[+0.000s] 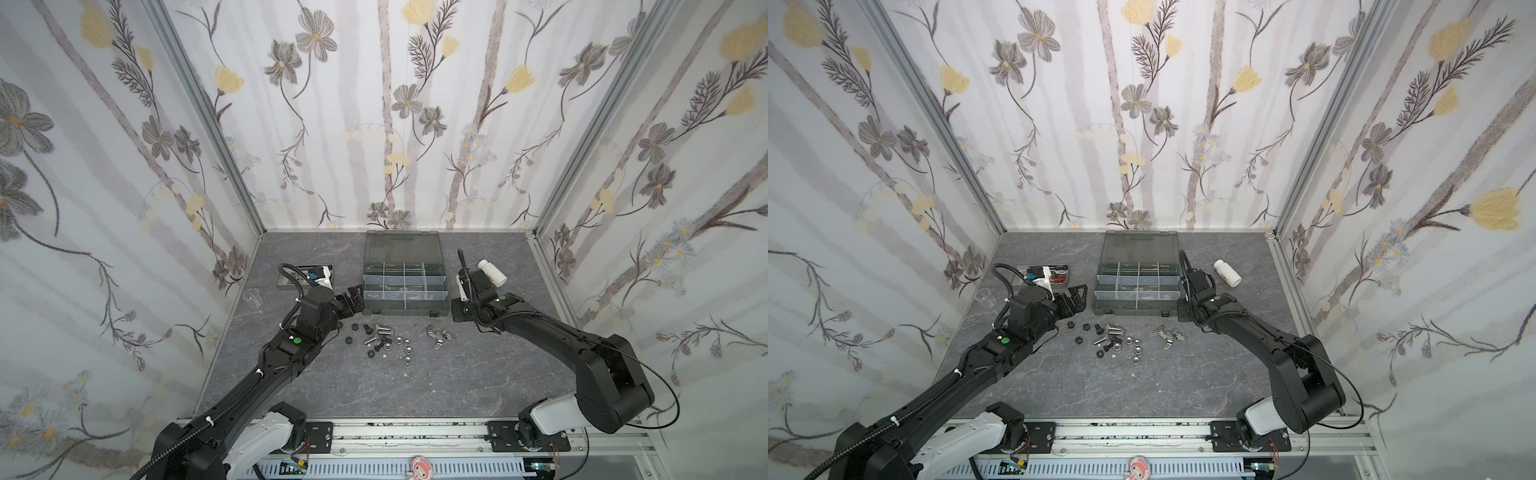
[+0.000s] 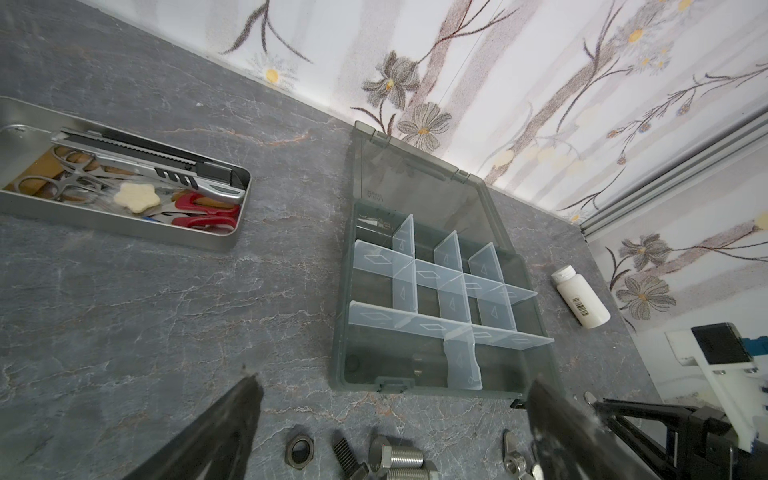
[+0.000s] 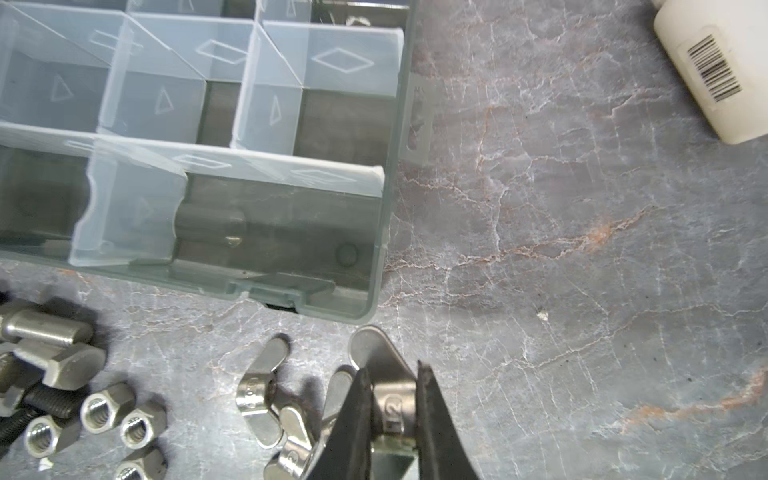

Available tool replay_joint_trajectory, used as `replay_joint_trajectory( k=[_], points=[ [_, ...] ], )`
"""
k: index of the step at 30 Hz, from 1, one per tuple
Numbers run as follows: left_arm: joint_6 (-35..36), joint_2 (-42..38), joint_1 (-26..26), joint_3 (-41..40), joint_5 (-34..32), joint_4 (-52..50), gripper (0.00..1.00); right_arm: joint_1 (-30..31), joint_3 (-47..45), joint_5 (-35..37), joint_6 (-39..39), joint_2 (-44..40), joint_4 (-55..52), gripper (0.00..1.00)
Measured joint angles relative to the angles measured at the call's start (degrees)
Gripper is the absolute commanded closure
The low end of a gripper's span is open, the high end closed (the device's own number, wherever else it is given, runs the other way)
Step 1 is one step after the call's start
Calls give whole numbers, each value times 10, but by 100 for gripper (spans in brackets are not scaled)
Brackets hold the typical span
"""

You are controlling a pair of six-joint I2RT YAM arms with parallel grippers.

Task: Sort the screws and nuts into containers
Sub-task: Pick up the nut from the middle-right of the table, then place the nut into the container.

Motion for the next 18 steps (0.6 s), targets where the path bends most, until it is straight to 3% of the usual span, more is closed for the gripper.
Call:
replay_joint_trajectory(
  k=[8, 18],
  points=[
    [12, 18, 1, 30, -4, -13, 0, 0, 73, -9, -9, 11, -27, 87],
    [19, 77, 1, 77, -8, -46, 0, -7, 169, -30, -23, 97, -31, 86]
  ],
)
